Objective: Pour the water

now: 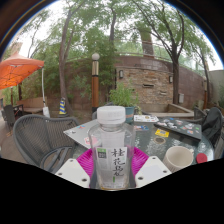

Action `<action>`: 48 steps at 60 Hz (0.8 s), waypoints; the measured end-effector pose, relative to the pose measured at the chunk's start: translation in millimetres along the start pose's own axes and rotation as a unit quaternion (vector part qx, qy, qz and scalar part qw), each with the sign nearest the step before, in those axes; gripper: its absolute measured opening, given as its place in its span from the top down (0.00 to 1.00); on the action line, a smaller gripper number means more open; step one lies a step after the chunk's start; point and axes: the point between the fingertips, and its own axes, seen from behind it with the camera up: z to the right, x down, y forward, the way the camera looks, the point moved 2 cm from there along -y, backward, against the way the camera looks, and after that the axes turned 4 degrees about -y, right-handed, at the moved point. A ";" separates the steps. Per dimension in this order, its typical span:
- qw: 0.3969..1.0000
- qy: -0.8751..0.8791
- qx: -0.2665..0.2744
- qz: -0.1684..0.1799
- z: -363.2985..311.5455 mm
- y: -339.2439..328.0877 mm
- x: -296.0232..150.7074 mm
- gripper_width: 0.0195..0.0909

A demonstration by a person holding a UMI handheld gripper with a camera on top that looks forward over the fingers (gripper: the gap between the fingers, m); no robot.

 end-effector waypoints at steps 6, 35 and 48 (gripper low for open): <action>0.997 0.076 -0.006 0.010 8.7 -4.7 -27.4 0.63; 0.528 0.841 -0.114 0.030 87.5 0.6 -78.0 0.64; 0.367 0.912 -0.173 0.061 116.4 -24.7 -76.7 0.64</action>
